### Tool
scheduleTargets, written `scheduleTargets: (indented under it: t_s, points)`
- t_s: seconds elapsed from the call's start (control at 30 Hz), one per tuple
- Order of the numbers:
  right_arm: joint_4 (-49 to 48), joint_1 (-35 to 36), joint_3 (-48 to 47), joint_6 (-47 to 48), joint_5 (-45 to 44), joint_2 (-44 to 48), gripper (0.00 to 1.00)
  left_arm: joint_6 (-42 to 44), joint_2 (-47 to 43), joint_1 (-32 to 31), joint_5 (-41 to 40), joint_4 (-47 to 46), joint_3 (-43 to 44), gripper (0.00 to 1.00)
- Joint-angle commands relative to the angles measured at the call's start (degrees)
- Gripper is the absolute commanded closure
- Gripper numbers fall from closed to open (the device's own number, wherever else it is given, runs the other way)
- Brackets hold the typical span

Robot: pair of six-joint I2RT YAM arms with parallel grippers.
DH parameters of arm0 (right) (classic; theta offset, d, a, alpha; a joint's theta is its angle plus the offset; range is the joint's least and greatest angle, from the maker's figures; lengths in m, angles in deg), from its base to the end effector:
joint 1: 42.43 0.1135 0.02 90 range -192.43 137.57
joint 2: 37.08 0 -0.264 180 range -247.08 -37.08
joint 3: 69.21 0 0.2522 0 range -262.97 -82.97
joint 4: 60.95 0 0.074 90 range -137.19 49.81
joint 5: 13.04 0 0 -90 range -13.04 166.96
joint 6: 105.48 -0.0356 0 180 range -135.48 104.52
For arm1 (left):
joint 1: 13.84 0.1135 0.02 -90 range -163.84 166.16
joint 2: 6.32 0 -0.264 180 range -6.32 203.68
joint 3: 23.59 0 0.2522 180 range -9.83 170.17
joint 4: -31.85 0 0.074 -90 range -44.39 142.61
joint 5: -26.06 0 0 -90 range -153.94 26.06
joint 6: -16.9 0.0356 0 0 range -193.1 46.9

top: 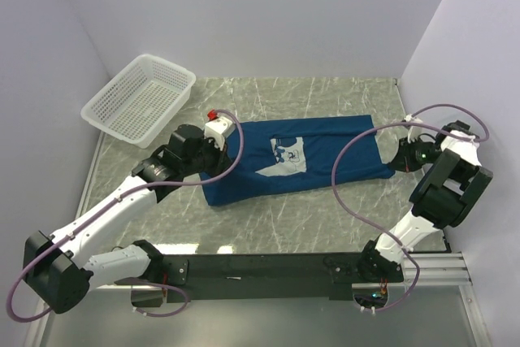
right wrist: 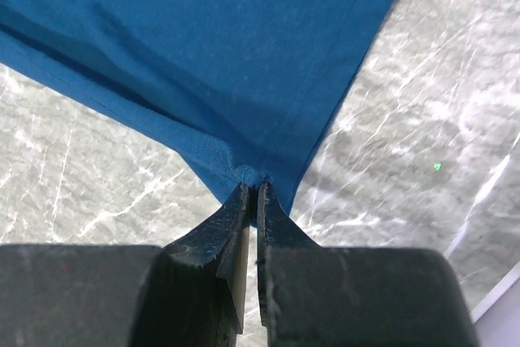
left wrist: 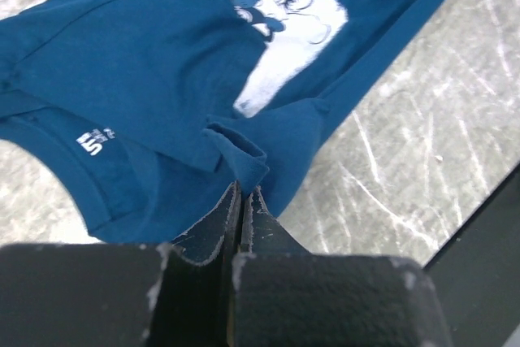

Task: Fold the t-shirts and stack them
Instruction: Fold the tshirt

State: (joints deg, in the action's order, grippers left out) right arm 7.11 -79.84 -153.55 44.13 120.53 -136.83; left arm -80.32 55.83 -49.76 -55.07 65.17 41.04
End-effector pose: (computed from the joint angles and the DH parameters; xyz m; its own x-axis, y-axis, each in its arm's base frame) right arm 0.2684 -0.1744 0.2075 -0.7252 -0.2322 -0.6482 -0.4896 0.8359 0.2483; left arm 0.1931 -0.1466 0.3019 -0.4982 0.2076 -0.8419 0.6292 0.7546 -0.1863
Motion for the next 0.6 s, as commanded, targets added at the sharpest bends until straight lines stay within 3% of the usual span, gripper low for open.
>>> scheduleTargets:
  t_s: [0.0,0.57]
  points:
    - [0.0,1.5,-2.7,-0.7,0.4,-1.2,1.00,1.5,0.2,1.4,-0.7,-1.5,2.0,0.99]
    - [-6.3,8.8,-6.8,-10.0,-2.4,-5.0,1.00,4.1,7.2,7.7,1.5,-3.6,6.5,0.99]
